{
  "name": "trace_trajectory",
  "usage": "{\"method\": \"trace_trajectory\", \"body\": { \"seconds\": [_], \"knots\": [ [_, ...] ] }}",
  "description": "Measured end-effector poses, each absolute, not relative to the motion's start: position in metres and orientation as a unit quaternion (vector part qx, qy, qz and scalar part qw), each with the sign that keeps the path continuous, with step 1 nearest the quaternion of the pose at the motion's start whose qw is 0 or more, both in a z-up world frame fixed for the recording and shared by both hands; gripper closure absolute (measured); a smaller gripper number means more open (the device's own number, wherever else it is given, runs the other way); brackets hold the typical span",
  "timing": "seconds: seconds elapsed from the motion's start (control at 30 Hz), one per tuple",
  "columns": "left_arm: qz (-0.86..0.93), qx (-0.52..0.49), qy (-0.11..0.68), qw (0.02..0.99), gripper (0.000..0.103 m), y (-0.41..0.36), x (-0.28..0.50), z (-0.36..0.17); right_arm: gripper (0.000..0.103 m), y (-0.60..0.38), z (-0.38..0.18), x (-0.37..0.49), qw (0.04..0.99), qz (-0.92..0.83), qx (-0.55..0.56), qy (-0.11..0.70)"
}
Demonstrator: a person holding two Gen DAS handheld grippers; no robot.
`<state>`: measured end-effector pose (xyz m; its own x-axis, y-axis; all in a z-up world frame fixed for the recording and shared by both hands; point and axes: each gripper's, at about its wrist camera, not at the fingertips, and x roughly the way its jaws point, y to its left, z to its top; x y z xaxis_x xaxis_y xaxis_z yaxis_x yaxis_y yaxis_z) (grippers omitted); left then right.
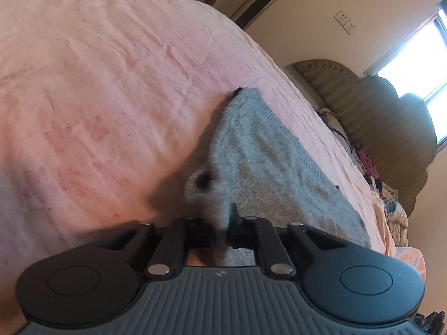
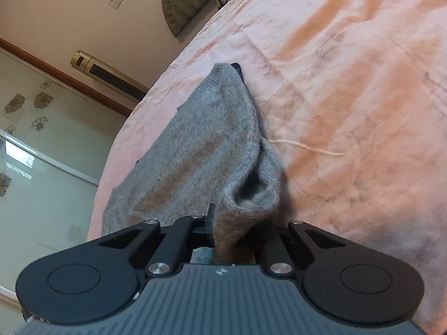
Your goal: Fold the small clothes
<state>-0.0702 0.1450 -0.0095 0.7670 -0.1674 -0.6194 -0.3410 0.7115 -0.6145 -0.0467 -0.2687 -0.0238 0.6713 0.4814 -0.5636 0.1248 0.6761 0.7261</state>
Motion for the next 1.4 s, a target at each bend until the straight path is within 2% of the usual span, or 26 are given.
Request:
{"method": "trace_trajectory", "body": {
  "seconds": [0.23,0.33,0.37,0.43,0.47,0.5,0.53,0.57,0.6,0.63,0.83,0.97,1.07,1.13,1.23,1.33,1.4],
  "knots": [
    [0.008,-0.319,0.319,0.892,0.099,0.160,-0.097,0.028,0.090,-0.274,-0.002,-0.074,0.832,0.152,0.388,0.367],
    [0.025,-0.299,0.353,0.886,0.098,0.169,-0.098,0.012,0.091,-0.281,-0.002,-0.099,0.829,0.151,0.378,0.384],
    [0.035,-0.305,0.365,0.879,0.095,0.173,-0.099,0.001,0.091,-0.281,-0.010,-0.102,0.826,0.142,0.372,0.399],
    [0.023,-0.321,0.358,0.877,0.093,0.178,-0.105,0.000,0.089,-0.285,-0.024,-0.104,0.815,0.134,0.390,0.407],
    [0.023,-0.320,0.363,0.875,0.087,0.180,-0.107,0.004,0.085,-0.289,-0.026,-0.106,0.804,0.131,0.416,0.403],
    [0.024,-0.317,0.363,0.876,0.081,0.180,-0.110,0.008,0.072,-0.293,-0.022,-0.107,0.800,0.128,0.429,0.400],
    [0.029,-0.312,0.357,0.880,0.055,0.181,-0.115,0.012,0.053,-0.297,-0.015,-0.109,0.807,0.121,0.429,0.386],
    [0.038,-0.308,0.347,0.885,0.019,0.182,-0.118,0.015,0.042,-0.300,-0.002,-0.111,0.827,0.108,0.417,0.360],
    [0.050,-0.304,0.336,0.890,0.008,0.181,-0.122,0.018,0.032,-0.300,0.010,-0.109,0.847,0.098,0.394,0.343],
    [0.060,-0.300,0.321,0.896,0.005,0.178,-0.124,0.019,0.032,-0.296,0.023,-0.103,0.864,0.100,0.362,0.335],
    [0.075,-0.267,0.328,0.903,0.004,0.150,-0.108,0.011,0.030,-0.195,0.060,-0.021,0.885,0.218,0.223,0.346],
    [0.081,-0.255,0.318,0.910,0.000,0.142,-0.108,0.007,0.030,-0.100,0.051,0.040,0.860,0.288,0.162,0.389],
    [0.073,-0.245,0.316,0.914,0.000,0.141,-0.112,0.006,0.030,-0.047,0.024,0.073,0.841,0.296,0.116,0.438],
    [0.065,-0.253,0.313,0.913,0.000,0.144,-0.114,0.006,0.019,-0.042,0.009,0.080,0.841,0.316,0.134,0.418],
    [0.053,-0.286,0.310,0.905,0.000,0.151,-0.118,0.006,0.025,-0.068,0.012,0.086,0.818,0.305,0.226,0.432],
    [0.035,-0.328,0.304,0.894,0.000,0.157,-0.120,0.005,0.023,-0.113,0.023,0.056,0.803,0.310,0.302,0.409],
    [0.012,-0.367,0.301,0.880,0.000,0.160,-0.121,0.002,0.021,-0.141,0.030,0.028,0.818,0.302,0.301,0.386]
  ]
}}
